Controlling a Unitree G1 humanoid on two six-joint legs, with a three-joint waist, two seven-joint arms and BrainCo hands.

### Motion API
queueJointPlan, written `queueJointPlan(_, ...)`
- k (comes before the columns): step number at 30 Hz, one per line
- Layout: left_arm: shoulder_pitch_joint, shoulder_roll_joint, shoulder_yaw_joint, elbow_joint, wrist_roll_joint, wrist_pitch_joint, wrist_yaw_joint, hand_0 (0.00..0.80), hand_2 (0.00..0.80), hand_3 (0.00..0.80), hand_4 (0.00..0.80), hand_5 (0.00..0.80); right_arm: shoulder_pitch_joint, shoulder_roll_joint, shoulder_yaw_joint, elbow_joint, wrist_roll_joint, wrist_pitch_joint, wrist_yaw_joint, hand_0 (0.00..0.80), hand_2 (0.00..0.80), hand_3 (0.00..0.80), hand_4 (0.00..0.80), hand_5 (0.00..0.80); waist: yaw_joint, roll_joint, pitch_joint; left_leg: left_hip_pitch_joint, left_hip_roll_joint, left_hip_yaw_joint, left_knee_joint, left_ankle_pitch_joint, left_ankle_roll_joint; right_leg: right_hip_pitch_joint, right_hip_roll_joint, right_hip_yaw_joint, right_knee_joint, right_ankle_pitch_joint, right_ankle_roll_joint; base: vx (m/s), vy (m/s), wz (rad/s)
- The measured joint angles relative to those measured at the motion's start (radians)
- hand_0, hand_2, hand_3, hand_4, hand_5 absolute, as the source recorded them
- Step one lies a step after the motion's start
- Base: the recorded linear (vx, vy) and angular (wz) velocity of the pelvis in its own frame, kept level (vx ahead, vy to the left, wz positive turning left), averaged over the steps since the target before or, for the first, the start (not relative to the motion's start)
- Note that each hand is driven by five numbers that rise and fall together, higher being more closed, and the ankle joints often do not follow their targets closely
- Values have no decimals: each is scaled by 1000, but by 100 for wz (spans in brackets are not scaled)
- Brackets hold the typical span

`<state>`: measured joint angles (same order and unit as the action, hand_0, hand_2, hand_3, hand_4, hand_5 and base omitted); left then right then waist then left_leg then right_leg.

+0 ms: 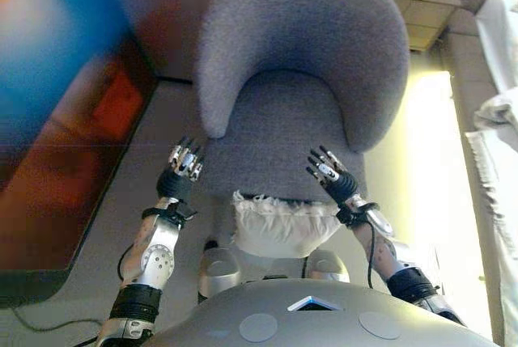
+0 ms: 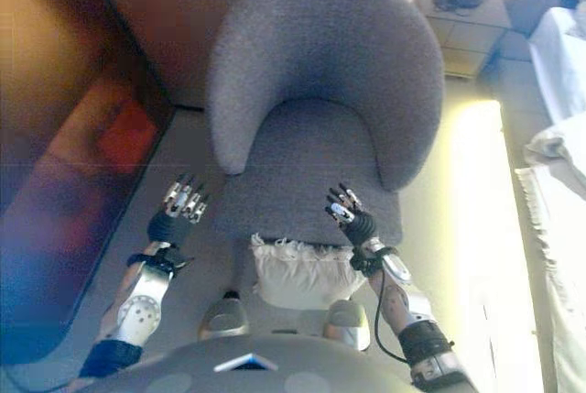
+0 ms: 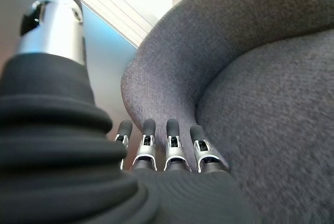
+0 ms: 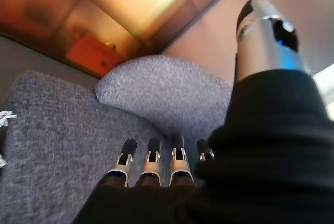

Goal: Pick up the cushion and take it to the sofa

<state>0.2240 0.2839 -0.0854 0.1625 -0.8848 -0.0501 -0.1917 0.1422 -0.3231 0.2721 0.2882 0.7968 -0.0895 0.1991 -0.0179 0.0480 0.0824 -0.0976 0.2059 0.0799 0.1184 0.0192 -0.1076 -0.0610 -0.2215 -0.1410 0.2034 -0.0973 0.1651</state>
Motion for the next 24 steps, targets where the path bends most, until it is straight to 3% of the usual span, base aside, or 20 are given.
queueJointPlan(3,16,8,-2,2,9,-1,-5,0,0,0,0,0,14,4,-6,0,0,-9,-20,0,0,0,0,0,7,0,-2,24,-43,24,-46,19,-30,-10,-44,23,-3,10,23,69,64,-2)
queueJointPlan(6,19,26,-14,3,11,-1,-4,0,0,0,0,0,39,25,-21,1,1,-14,-28,0,0,0,0,0,3,-18,-9,64,-66,37,-76,20,-31,41,-62,23,-73,39,41,94,46,-9)
queueJointPlan(13,18,39,-21,17,31,-4,19,0,0,0,0,0,39,45,-25,7,0,-14,-35,0,0,0,0,0,5,-44,-27,124,-57,53,-120,27,-42,126,-38,20,-189,93,48,46,-7,-10)
queueJointPlan(18,21,39,-27,17,47,-4,14,0,0,0,0,0,34,41,-25,7,-1,-12,-35,0,0,0,0,0,6,-52,-29,133,-48,54,-115,20,-51,125,-26,23,-185,89,40,-20,15,-4)
queueJointPlan(20,19,41,-35,17,47,-5,14,0,0,0,0,0,26,41,-21,10,-11,-12,-34,0,0,0,0,0,13,-54,-25,139,-45,60,-106,6,-56,102,-41,13,-152,84,33,-44,-16,-33)
queueJointPlan(22,20,54,-36,21,47,-6,17,0,0,0,0,0,-7,60,-16,12,-13,-12,-30,0,0,0,0,0,17,-62,-14,141,-42,88,-104,-1,-55,36,-82,-22,-68,76,26,12,-148,-58)
queueJointPlan(24,15,67,-35,22,47,-6,19,0,0,0,0,0,-23,80,1,12,-15,-11,-23,0,0,0,0,0,25,-69,5,139,-42,84,-86,-11,-61,2,-101,-31,-16,68,30,79,-297,-42)
